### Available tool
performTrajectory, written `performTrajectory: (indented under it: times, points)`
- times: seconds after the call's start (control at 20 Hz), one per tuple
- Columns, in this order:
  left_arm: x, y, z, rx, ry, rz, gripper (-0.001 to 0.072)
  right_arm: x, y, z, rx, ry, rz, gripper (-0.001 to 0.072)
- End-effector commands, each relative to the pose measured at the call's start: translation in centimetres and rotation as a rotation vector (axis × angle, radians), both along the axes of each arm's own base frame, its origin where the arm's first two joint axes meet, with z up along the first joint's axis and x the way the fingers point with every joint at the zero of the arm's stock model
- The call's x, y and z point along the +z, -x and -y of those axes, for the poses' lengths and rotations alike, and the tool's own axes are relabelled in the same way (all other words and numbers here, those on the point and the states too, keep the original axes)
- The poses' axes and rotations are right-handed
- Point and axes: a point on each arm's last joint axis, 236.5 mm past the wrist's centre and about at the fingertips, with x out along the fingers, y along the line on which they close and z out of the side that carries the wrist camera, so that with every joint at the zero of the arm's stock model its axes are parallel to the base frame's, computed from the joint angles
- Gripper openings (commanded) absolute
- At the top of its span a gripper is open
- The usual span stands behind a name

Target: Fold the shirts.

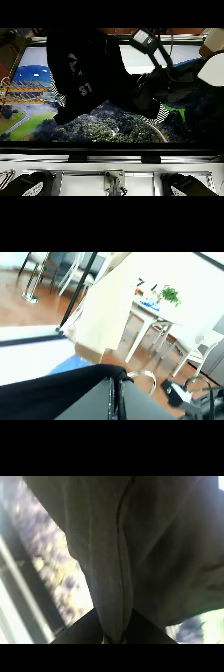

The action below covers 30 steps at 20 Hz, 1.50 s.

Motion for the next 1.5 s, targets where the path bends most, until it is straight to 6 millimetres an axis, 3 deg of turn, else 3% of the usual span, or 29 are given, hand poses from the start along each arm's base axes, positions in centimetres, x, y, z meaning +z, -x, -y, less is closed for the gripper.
performTrajectory:
  times: [0.0, 0.15, 0.2, 0.3, 0.45, 0.7, 0.85, 1.0, 1.1, 1.2, 1.4, 1.45]
  points:
    - [-1.0, 0.5, -0.2, 0.016, -0.121, 0.004, 0.0048, 4.0, -0.9, 0.5, -0.036, -0.031, 0.106, 0.0062]
    - [-6.2, -2.6, -2.2, 0.139, -0.323, -0.084, 0.0059, 4.3, 0.4, 0.4, -0.018, -0.032, 0.068, 0.0061]
    - [-7.9, -3.0, -2.0, 0.122, -0.366, -0.123, 0.0210, 4.1, 0.9, 0.3, -0.014, -0.037, 0.040, 0.0061]
    - [-10.9, -2.7, -0.4, 0.046, -0.423, -0.196, 0.0720, 3.9, 1.2, 0.4, -0.016, -0.032, 0.018, 0.0061]
    - [-12.4, -1.7, 2.4, -0.048, -0.497, -0.151, 0.0720, 3.9, 1.2, 0.4, -0.032, -0.038, 0.010, 0.0061]
    - [-7.2, -0.3, 3.4, -0.012, -0.451, 0.087, 0.0720, 3.9, -0.2, 1.4, -0.123, -0.038, 0.020, 0.0060]
    - [-6.4, 2.1, 5.1, -0.067, -0.438, 0.119, 0.0720, 5.1, -1.5, 1.1, -0.169, -0.089, 0.064, 0.0060]
    - [-5.5, 4.3, 7.8, -0.123, -0.473, 0.262, 0.0720, 5.6, -2.2, 1.2, -0.209, -0.115, 0.070, 0.0060]
    - [-4.1, 3.1, 7.7, -0.012, -0.518, 0.394, 0.0720, 5.3, -2.2, 1.5, -0.223, -0.108, 0.060, 0.0060]
    - [-4.1, 0.6, 7.1, 0.112, -0.633, 0.504, 0.0720, 5.4, -2.1, 1.4, -0.221, -0.110, 0.060, 0.0060]
    - [-8.7, -3.5, 9.5, 0.110, -0.610, 0.339, 0.0720, 4.3, -2.5, 1.2, -0.220, -0.093, 0.034, 0.0060]
    - [-8.9, -4.2, 10.0, 0.118, -0.568, 0.301, 0.0720, 3.9, -2.6, 1.2, -0.219, -0.084, 0.024, 0.0060]
